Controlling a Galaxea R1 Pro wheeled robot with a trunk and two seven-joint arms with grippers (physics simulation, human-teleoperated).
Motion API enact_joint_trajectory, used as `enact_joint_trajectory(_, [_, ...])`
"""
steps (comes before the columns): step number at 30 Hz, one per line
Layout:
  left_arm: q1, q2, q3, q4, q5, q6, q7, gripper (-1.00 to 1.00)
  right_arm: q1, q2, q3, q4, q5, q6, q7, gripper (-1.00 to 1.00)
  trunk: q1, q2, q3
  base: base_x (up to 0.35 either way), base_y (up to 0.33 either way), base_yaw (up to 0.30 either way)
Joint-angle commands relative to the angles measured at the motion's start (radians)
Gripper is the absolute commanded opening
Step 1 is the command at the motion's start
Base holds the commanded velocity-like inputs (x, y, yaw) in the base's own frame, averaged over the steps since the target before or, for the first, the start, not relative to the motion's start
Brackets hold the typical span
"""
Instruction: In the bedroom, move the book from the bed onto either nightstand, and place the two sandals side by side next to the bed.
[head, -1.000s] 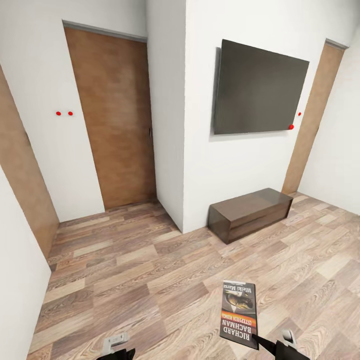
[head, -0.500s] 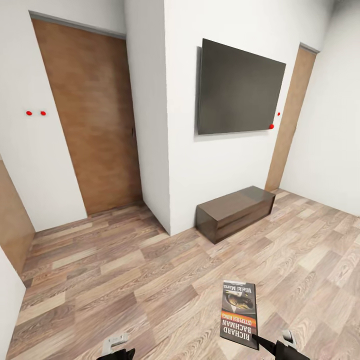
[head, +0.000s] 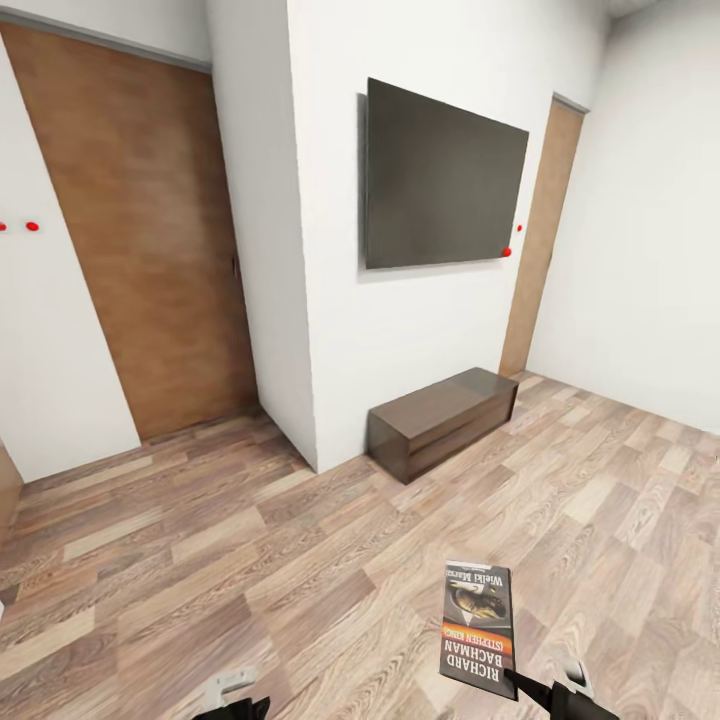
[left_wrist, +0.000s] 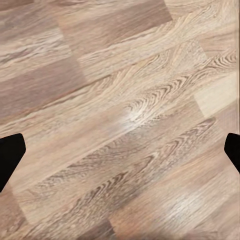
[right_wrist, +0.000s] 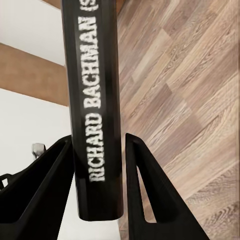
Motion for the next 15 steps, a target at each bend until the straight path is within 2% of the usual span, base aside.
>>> enact_joint_trajectory(1, [-0.001,0.0,-0.009,0.001,0.01,-0.003,-0.004,1.0,-0.001,0.0,-0.007,0.0,-0.001,0.011,0.003,-1.0,0.0,-0.001,-0.001,0.0,0.0,-0.193])
enact_joint_trajectory(5, [-0.001,0.0,-0.009,0.001,0.01,-0.003,-0.004,1.0,-0.001,0.0,-0.007,0.0,-0.001,0.011,0.004,-1.0,0.0,-0.001,-0.001,0.025,0.0,-0.193])
enact_joint_trajectory(10, [-0.001,0.0,-0.009,0.001,0.01,-0.003,-0.004,1.0,-0.001,-0.001,-0.007,0.0,-0.001,0.011,0.004,-1.0,0.0,-0.001,-0.001,0.181,0.0,-0.193])
enact_joint_trajectory(15, [-0.001,0.0,-0.009,0.001,0.01,-0.004,-0.004,1.0,-0.001,-0.001,-0.007,0.0,-0.001,0.011,0.004,-1.0,0.0,-0.001,-0.001,0.073,0.0,-0.193])
